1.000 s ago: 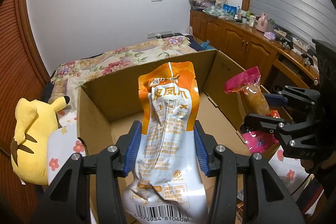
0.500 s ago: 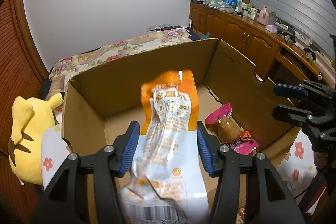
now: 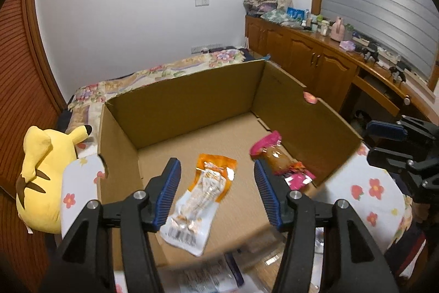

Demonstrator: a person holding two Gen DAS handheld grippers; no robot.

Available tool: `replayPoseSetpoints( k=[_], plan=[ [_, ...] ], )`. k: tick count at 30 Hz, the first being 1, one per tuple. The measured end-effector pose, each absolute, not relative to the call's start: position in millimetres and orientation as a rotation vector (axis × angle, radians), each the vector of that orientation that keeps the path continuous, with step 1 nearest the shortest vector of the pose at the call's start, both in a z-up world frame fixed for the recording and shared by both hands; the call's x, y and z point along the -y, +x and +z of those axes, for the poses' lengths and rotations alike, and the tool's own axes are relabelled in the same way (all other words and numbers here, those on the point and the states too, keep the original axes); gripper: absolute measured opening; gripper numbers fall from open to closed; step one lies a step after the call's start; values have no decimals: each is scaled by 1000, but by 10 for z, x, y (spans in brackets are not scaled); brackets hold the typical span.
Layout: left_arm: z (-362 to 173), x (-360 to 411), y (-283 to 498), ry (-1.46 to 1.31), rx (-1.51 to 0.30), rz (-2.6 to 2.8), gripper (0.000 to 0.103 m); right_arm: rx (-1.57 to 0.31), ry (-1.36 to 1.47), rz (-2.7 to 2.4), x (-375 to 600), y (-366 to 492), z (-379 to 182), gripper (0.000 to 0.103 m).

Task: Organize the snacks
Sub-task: 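Lower the left tool onto the granola bar while the right tool lowers onto the white pouch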

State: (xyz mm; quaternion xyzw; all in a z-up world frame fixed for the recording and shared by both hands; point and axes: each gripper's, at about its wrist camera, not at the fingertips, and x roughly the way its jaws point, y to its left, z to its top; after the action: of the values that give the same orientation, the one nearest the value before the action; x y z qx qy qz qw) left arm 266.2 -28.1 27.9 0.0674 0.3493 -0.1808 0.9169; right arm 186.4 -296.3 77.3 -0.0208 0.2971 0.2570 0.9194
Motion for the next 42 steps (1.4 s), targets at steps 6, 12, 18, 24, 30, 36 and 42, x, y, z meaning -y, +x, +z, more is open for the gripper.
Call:
replayPoseSetpoints(
  k=[6,12,18,24,30,36,42],
  plan=[
    [262,284,2238,146,-687,-401,57,-604,-38,515,3037,1543,692,53],
    [53,286,1919,136,-697,-417,57,-644,-44,512,3046,1319,435,54],
    [-268,341,1738,134,-750,-424,57,-709,-53,509,3017,1210,105,57],
    [-547,417,1719,129,-807,-434,61,-774,-73,513,2992,1203,-177,65],
    [-721,509,1715,105,-850,-443,62,-820,-91,540,2929,1223,-354,69],
    [-783,567,1743,68,-874,-438,66,-823,-168,543,2829,1202,-453,71],
    [-855,642,1814,59,-906,-412,68,-832,-217,499,2820,1253,-552,77]
  ],
)
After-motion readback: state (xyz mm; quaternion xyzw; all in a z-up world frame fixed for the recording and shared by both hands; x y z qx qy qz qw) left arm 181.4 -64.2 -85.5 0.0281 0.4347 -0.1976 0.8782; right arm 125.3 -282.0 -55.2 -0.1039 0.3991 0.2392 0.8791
